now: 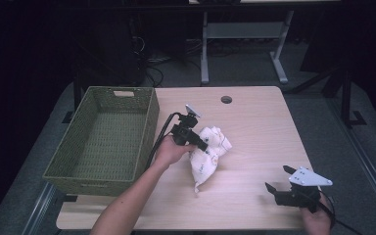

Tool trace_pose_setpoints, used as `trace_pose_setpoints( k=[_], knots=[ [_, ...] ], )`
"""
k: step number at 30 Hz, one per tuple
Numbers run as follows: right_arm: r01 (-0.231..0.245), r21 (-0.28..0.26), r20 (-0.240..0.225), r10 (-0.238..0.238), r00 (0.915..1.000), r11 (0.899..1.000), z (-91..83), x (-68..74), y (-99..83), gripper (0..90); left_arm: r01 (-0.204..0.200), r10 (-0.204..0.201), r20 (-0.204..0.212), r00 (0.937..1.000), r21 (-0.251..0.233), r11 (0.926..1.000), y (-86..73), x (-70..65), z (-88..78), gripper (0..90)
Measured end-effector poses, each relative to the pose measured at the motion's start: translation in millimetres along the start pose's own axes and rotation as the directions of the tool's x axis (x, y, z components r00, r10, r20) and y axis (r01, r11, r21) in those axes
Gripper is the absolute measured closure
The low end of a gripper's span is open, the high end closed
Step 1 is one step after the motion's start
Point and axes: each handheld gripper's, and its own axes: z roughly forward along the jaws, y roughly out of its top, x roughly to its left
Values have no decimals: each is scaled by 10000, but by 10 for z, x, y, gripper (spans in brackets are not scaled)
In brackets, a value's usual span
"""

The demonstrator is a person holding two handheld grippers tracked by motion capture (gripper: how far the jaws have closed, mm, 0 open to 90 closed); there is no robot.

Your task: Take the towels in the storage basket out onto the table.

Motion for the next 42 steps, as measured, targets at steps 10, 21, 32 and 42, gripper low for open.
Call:
trace_pose_setpoints(
  k=[10, 21, 32, 42],
  knots=[
    [-45, -40, -4, 45, 10000, 10000, 1, 2, -1, 137, 53, -53, -9, 10000, 146, 9999, -25, 19, 173, 642],
    [-46, -72, -17, 46, 10000, 10000, -11, -1, -10, 137, 130, -127, 163, 9998, -191, 9997, -36, 1, 211, 643],
    [155, -11, -50, -155, 9999, 9999, 3, 21, 5, 137, 143, -73, 795, 9968, -877, 9960, -59, -48, 127, 526],
    [203, 40, -27, -203, 9998, 9998, 27, 31, 7, 137, -290, 368, 762, 9964, -1007, 9945, -99, -114, 66, 430]
  ],
)
